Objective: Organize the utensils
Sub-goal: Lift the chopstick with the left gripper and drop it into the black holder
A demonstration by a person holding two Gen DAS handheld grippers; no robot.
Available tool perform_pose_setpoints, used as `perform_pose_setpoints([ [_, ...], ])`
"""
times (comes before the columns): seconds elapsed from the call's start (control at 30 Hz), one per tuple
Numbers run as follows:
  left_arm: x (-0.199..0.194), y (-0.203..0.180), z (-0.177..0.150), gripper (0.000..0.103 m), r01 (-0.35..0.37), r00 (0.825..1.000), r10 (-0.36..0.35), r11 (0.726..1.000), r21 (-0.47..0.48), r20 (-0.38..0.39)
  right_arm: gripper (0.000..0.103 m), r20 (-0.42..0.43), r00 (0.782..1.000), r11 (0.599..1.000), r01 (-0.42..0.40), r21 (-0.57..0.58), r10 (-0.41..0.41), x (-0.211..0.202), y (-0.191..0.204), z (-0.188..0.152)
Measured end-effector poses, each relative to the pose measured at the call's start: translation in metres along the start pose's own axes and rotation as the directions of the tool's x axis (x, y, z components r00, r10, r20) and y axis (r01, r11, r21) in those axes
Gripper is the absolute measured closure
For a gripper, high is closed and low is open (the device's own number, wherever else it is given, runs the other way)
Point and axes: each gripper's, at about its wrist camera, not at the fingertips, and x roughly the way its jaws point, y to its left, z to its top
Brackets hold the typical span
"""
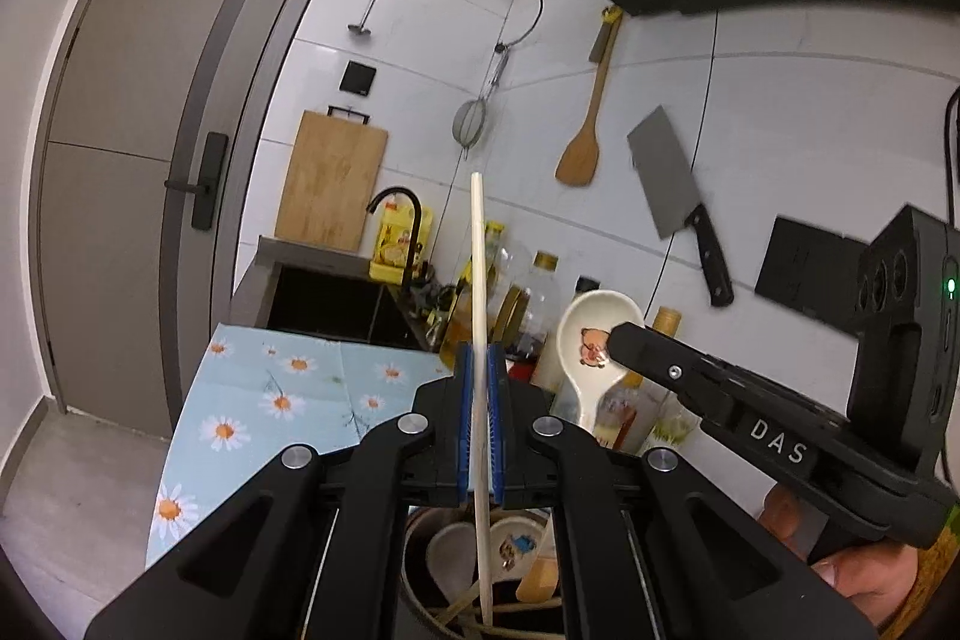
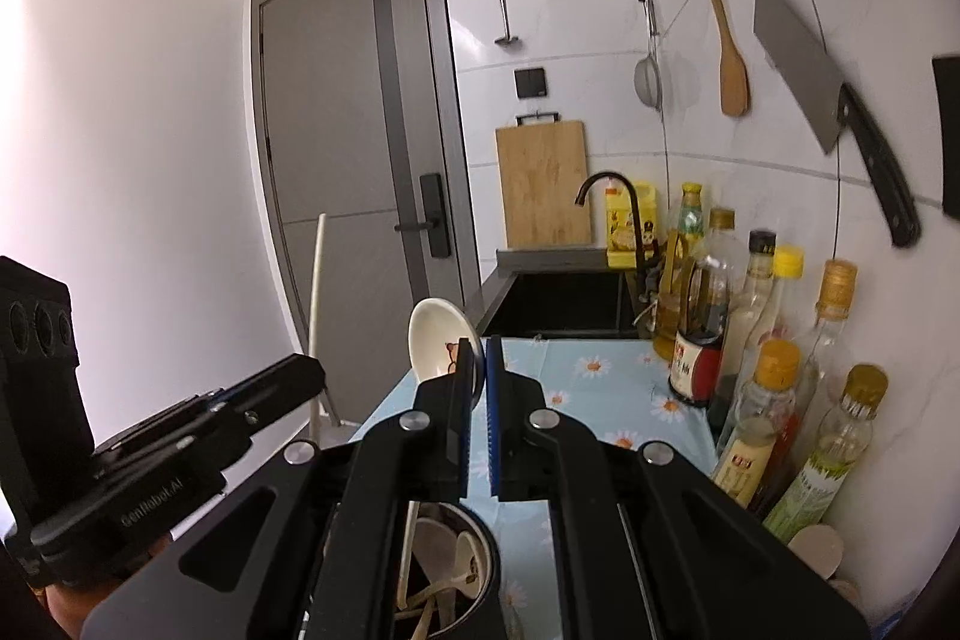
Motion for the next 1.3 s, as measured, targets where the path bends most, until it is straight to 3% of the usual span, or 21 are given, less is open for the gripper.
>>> perform_pose_setpoints([
  [0.33, 0.004, -0.002, -0.02, 0.099, 0.011, 0.997, -0.009, 1.0, 0.018, -0.072, 0.096, -0.078, 0.997, 0.998, -0.02, 0.052, 0.024, 0.011, -0.002, -0.015],
  [0.57, -0.003, -0.004, -0.026, 0.094, 0.018, 0.994, -0.017, 1.0, 0.009, -0.108, 0.082, -0.141, 0.987, 0.985, -0.051, 0.167, 0.075, 0.009, -0.016, -0.022],
  [0.63, -0.007, -0.005, -0.025, 0.087, 0.011, 0.994, -0.01, 1.0, 0.008, -0.108, 0.082, -0.138, 0.987, 0.98, -0.059, 0.192, 0.086, 0.004, -0.02, -0.021],
  [1.07, -0.045, -0.02, -0.018, 0.086, 0.014, 0.993, -0.013, 1.0, 0.007, -0.114, 0.081, -0.12, 0.986, 0.966, -0.081, 0.244, 0.113, -0.049, -0.03, -0.011],
  [1.17, -0.057, -0.025, -0.018, 0.08, 0.016, 0.992, -0.015, 1.0, 0.006, -0.129, 0.079, -0.128, 0.983, 0.961, -0.096, 0.261, 0.133, -0.062, -0.029, -0.014],
  [1.3, -0.072, -0.033, -0.026, 0.08, 0.014, 0.985, -0.011, 1.0, 0.018, -0.171, 0.079, -0.163, 0.973, 0.949, -0.108, 0.296, 0.162, -0.082, -0.029, -0.028],
])
